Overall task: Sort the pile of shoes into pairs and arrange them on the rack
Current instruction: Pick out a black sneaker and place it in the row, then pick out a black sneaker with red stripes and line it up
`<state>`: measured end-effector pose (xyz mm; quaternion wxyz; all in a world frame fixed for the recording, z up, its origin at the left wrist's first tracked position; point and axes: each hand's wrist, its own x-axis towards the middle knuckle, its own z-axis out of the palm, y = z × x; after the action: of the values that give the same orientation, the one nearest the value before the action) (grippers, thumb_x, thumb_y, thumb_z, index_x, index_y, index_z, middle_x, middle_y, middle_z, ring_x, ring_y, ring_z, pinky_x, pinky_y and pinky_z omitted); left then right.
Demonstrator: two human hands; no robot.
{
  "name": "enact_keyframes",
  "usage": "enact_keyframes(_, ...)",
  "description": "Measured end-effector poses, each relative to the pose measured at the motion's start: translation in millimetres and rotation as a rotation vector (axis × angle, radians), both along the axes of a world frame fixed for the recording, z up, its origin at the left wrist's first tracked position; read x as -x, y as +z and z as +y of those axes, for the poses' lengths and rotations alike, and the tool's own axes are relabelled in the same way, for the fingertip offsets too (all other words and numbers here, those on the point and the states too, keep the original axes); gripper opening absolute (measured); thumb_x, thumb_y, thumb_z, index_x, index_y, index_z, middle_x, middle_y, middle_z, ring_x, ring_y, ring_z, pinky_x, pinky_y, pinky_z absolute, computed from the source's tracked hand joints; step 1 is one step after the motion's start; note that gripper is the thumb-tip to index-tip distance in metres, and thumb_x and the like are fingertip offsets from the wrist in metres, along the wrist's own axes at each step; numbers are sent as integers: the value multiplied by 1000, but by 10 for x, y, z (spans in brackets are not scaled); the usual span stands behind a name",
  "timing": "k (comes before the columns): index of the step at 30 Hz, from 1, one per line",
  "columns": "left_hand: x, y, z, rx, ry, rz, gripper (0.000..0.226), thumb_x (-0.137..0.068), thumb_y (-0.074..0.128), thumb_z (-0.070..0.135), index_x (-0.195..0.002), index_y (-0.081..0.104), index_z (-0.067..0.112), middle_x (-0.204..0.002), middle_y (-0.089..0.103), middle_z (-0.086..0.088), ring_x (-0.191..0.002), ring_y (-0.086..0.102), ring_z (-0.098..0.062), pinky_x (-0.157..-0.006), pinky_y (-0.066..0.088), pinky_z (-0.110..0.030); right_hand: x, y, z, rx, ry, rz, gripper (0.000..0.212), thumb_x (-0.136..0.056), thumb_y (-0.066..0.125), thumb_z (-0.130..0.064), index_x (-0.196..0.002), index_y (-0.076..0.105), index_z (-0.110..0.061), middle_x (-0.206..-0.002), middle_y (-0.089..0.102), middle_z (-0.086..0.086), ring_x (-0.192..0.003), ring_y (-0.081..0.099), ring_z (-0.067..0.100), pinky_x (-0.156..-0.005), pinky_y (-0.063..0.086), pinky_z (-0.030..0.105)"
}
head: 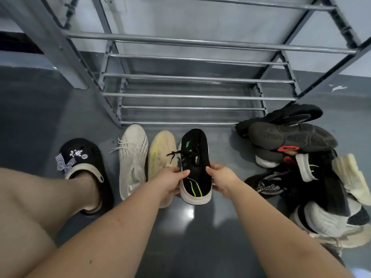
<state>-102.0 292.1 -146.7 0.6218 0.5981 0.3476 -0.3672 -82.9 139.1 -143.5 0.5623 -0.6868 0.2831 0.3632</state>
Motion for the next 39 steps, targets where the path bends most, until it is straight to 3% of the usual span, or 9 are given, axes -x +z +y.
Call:
enact_keyframes(3, -56, -51, -50, -77, -53, -32, 37, -92, 56, 8, -128, 50, 6, -123, 61, -13, -107, 60, -29, -69, 51, -33, -78, -90, 20, 27, 1, -5, 38, -100, 40, -7, -136, 49, -13, -120, 62, 11, -94, 57, 18, -75, 47, 28)
enact_keyframes(6, -111, -144, -64, -186, -130, -106, 45, -90, 56, 1, -134, 46, 4, -130, 57, -13, -118, 56, -28, -99, 45, -37, -106, -159, 5, 66, 91, 19, 40, -99, 42, -4, -137, 49, -13, -126, 60, 11, -100, 57, 18, -80, 49, 27)
enact_keyframes(10, -164, -128, -58, -311, -228, -166, 55, -91, 56, 10, -142, 36, 10, -136, 53, -11, -122, 52, -25, -101, 38, -29, -126, -163, -29, 159, 264, 40, 46, -96, 51, -14, -141, 42, -12, -130, 58, 12, -117, 56, 26, -96, 47, 33)
enact_keyframes(12, -169, -69, -65, -450, -398, -251, 55, -93, 54, 16, -144, 34, 13, -140, 48, -9, -126, 47, -25, -102, 36, -29, -128, -128, -39, 262, 437, -45, 55, -95, 55, -18, -145, 34, -10, -137, 52, 13, -123, 52, 28, -100, 43, 33)
enact_keyframes(15, -173, 15, -76, -798, -818, -440, 61, -92, 52, 29, -147, 26, 18, -147, 40, -6, -133, 38, -25, -110, 31, -36, -108, -52, -128, 566, 814, -226, 67, -94, 55, -28, -150, 20, -18, -148, 35, 11, -132, 41, 30, -105, 38, 37)
enact_keyframes(18, -167, 115, -157, -943, -1029, -599, 66, -93, 48, 36, -149, 19, 18, -155, 25, -7, -142, 23, -25, -118, 17, -39, -56, 49, -283, 733, 959, -320, 67, -94, 52, -26, -151, 16, -20, -153, 25, 8, -138, 28, 29, -109, 33, 41)
enact_keyframes(22, -44, 283, -338, -953, -1164, -687, 68, -95, 43, 37, -151, 9, 19, -159, 9, -6, -147, 7, -24, -120, 5, -38, 64, 200, -540, 847, 927, -354, 68, -93, 51, -30, -150, 16, -20, -153, 23, 8, -138, 27, 30, -106, 34, 42)
enact_keyframes(29, 109, 472, -737, -947, -1367, -773, 71, -95, 40, 38, -151, 0, 19, -160, -3, -5, -147, -4, -22, -118, -3, -35, 327, 433, -1220, 981, 811, -339, 75, -92, 51, -40, -152, 11, -21, -158, 11, 10, -143, 18, 30, -111, 27, 42)
enact_keyframes(39, -344, 822, -1332, -904, -1307, -829, 73, -95, 40, 45, -151, 1, 19, -160, -5, -8, -147, 0, -25, -118, 4, -36, 100, 838, -2209, 1134, 666, -401, 72, -94, 49, -43, -152, 13, -21, -157, 19, 8, -142, 22, 29, -112, 31, 40)
